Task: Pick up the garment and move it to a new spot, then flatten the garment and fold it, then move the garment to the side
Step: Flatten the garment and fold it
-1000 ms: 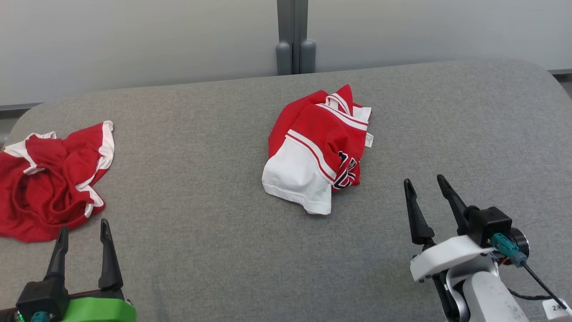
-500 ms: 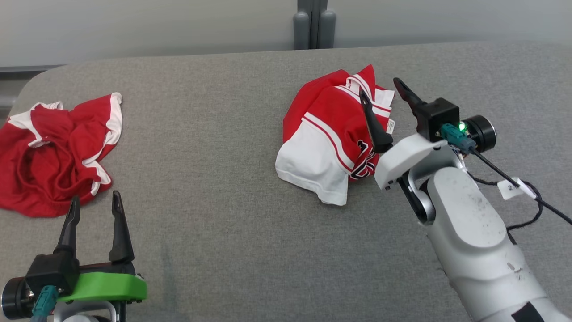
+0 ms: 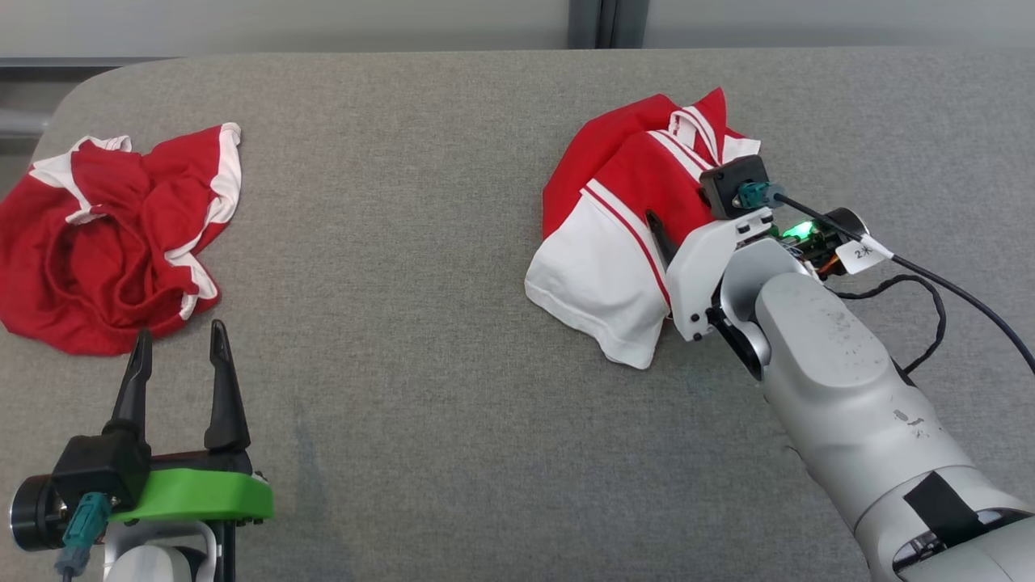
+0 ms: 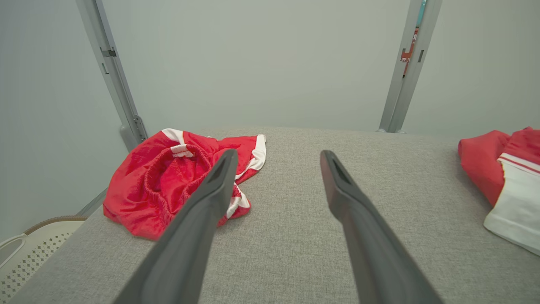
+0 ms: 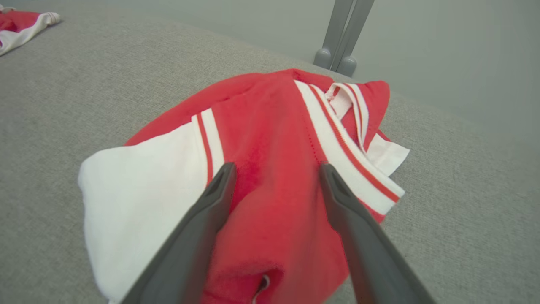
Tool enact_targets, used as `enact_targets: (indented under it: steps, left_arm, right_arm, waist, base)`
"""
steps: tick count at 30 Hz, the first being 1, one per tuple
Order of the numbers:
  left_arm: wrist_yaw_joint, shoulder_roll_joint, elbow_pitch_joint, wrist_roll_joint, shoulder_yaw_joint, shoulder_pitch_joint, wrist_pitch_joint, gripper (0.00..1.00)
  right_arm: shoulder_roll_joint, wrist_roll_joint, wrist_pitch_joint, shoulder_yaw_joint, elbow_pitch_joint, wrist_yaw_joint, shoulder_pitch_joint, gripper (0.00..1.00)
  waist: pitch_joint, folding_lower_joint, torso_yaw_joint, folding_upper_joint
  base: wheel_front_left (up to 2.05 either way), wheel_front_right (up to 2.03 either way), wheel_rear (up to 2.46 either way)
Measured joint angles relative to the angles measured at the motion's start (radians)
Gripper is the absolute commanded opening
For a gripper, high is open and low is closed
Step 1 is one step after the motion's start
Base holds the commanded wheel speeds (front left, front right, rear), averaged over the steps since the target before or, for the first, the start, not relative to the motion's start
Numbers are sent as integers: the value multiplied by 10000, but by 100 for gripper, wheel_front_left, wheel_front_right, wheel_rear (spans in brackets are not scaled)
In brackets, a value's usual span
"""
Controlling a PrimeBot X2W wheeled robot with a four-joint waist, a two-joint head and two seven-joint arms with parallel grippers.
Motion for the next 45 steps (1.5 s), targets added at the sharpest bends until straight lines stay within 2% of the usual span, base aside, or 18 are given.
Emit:
enact_targets:
  steps: [7,8,9,12,19,24,31,39,45]
  left_arm:
    - [-8,-2,6,-21,-121,-192,0,100]
    - [-8,-4,8,-58,-142,-195,0,100]
    - [-8,-4,19,-75,-159,-198,0,100]
    - [-8,-4,27,-90,-150,-197,0,100]
    - [-10,-8,4,-100,-35,-92,0,100]
    - [-10,-10,-75,-100,69,36,0,100]
    - [-10,-13,-123,-98,59,237,-2,100]
    - [-10,-17,-151,-174,-94,344,0,100]
    - [-10,-19,-123,-184,-171,371,0,100]
  right_arm:
    - [0,984,278,838,629,0,143,100]
    - [0,1124,278,972,650,0,168,42]
    - [0,1269,267,1070,667,0,178,0]
    - [2,1484,-213,1154,702,0,193,0]
    - [-345,1360,-2266,846,748,2,143,0]
    - [-704,1569,-2792,221,330,2,381,0]
    - [-1246,1962,-2878,-1032,-1369,2,2159,0]
    - [-1095,1933,-2878,-2368,-3478,2,4987,0]
    - [-1062,1195,-2878,-2539,-5225,2,5359,0]
  waist:
    - [122,0,-27,0]
    - [126,0,-34,0]
    - [126,0,-45,0]
    - [97,1,-114,0]
    - [-75,0,-323,0]
    - [-191,0,-519,0]
    - [-324,0,-874,0]
    - [-439,0,-1184,0]
    - [-487,0,-1365,0]
  base:
    - [0,0,0]
    - [0,0,0]
    - [0,0,0]
    - [0,0,0]
    - [0,0,0]
    - [0,0,0]
    - [0,0,0]
    - [0,0,0]
    - [0,0,0]
